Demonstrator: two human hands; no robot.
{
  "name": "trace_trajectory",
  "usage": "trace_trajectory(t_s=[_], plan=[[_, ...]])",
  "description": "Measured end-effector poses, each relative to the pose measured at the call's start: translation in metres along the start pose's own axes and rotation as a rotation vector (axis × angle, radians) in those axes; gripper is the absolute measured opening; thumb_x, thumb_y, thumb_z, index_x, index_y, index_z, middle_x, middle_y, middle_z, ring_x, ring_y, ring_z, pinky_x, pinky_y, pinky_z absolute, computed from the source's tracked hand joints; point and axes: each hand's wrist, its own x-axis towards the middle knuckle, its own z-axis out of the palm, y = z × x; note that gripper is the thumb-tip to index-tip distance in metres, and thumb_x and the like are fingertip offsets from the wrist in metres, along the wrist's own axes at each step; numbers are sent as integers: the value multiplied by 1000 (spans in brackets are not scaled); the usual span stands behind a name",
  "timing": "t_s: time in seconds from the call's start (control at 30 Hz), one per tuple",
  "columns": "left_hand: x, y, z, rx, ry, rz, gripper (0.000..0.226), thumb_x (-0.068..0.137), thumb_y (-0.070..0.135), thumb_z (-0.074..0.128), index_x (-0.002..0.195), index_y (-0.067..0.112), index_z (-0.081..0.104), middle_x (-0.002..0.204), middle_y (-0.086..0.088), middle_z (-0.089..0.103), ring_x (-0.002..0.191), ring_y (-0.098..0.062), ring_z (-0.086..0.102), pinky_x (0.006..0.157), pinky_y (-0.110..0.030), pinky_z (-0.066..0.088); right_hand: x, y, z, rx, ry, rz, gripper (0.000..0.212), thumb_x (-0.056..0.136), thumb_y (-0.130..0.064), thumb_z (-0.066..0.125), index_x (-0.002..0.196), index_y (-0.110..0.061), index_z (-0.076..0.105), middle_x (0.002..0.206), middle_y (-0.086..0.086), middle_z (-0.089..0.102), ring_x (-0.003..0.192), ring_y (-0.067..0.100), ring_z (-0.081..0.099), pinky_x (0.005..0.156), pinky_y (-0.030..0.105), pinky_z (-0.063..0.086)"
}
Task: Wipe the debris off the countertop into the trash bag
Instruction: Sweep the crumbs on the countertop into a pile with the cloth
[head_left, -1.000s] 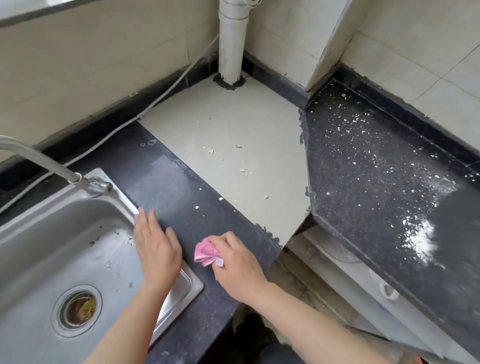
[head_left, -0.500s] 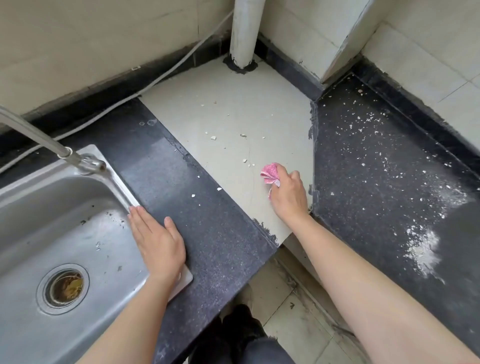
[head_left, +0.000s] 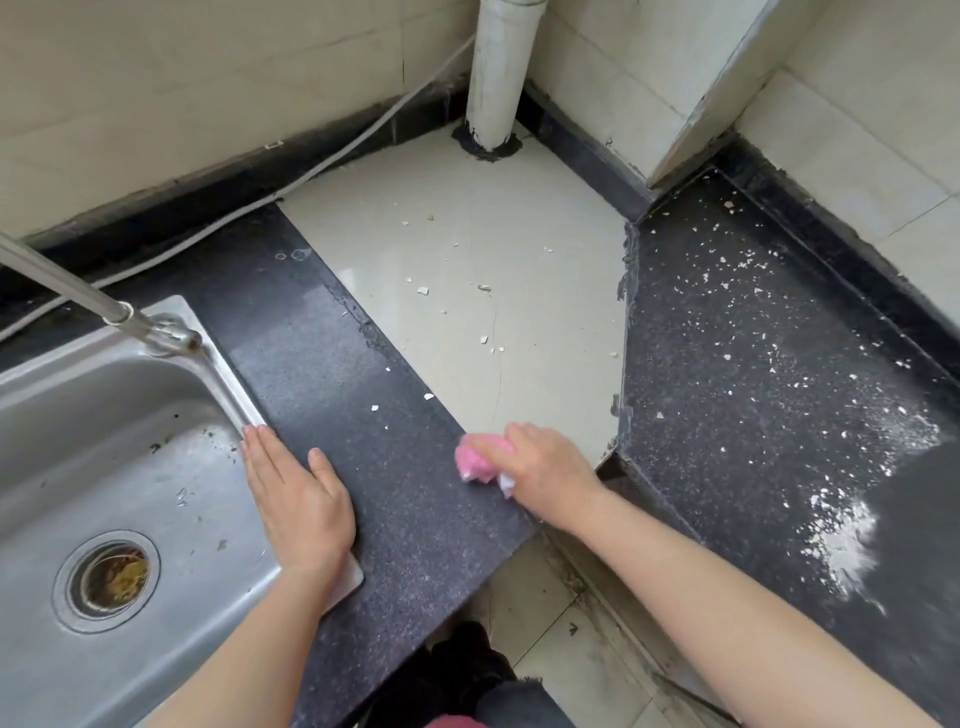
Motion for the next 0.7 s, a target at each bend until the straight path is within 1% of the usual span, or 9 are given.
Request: trace_trajectory(t_s=[0.07, 0.13, 0.2, 0.23, 0.3, 0.4, 0.53, 0.6, 0.7], plan=[[0, -1, 2, -1, 15, -3, 58, 99, 19, 36, 149, -1, 13, 158, -17, 10, 147, -27, 7, 120, -34, 3, 16, 31, -6, -76, 7, 177, 62, 69, 0, 75, 123, -25, 59, 74, 2, 54, 60, 17, 50, 47, 27, 38], [0, -2, 2, -8, 27, 2, 57, 99, 17, 36, 149, -2, 15, 158, -17, 11, 147, -27, 9, 120, -34, 4, 29, 56, -16, -125, 50, 425, 57, 82, -5, 63, 132, -28, 49, 91, 9, 58, 75, 24, 55, 58, 30, 36], [0, -2, 3, -25, 36, 1, 55, 100, 16, 35, 149, -1, 17, 158, -17, 12, 147, -25, 9, 120, -32, 3, 39, 70, -32, -34, 89, 683, 53, 91, -11, 53, 139, -28, 40, 107, 14, 57, 93, 31, 58, 68, 34, 39], [0, -3, 3, -32, 40, 2, 54, 100, 16, 33, 148, -1, 18, 158, -16, 13, 147, -25, 10, 120, -31, 3, 43, 69, -37, 26, 115, 745, 54, 93, -13, 52, 143, -28, 36, 110, 14, 57, 97, 32, 59, 72, 36, 40], [0, -5, 3, -49, 46, 2, 54, 99, 19, 27, 148, -2, 20, 158, -17, 15, 147, -25, 12, 120, -29, 3, 50, 43, -39, 142, 178, 684, 61, 94, -16, 52, 149, -29, 29, 111, 10, 58, 96, 30, 59, 73, 34, 40], [0, -5, 2, -93, 52, -11, 55, 97, 20, 24, 147, -1, 24, 157, -15, 18, 146, -25, 15, 119, -28, 5, 62, -34, -27, 326, 142, 337, 61, 86, -19, 57, 144, -31, 42, 100, 8, 63, 87, 29, 61, 72, 35, 50], [3, -11, 1, -117, 33, 10, 52, 96, 7, 34, 146, -3, 26, 155, -20, 21, 145, -30, 19, 118, -27, 7, 84, -105, 10, 226, 9, -51, 60, 59, -18, 81, 118, -21, 68, 67, 8, 59, 55, 30, 62, 46, 28, 46], [5, -12, 1, -115, 24, 1, 54, 94, 4, 35, 146, -4, 25, 154, -22, 22, 144, -33, 19, 117, -28, 7, 95, -108, 18, 158, -87, -89, 65, 52, -20, 86, 114, -20, 69, 66, 9, 60, 52, 31, 63, 43, 28, 45], [3, -9, -1, -103, 20, 7, 54, 95, 12, 28, 145, -5, 25, 153, -24, 23, 142, -35, 21, 117, -32, 9, 104, -75, 9, 80, -40, 134, 63, 72, -24, 76, 131, -25, 55, 91, 14, 64, 80, 34, 67, 61, 37, 50]])
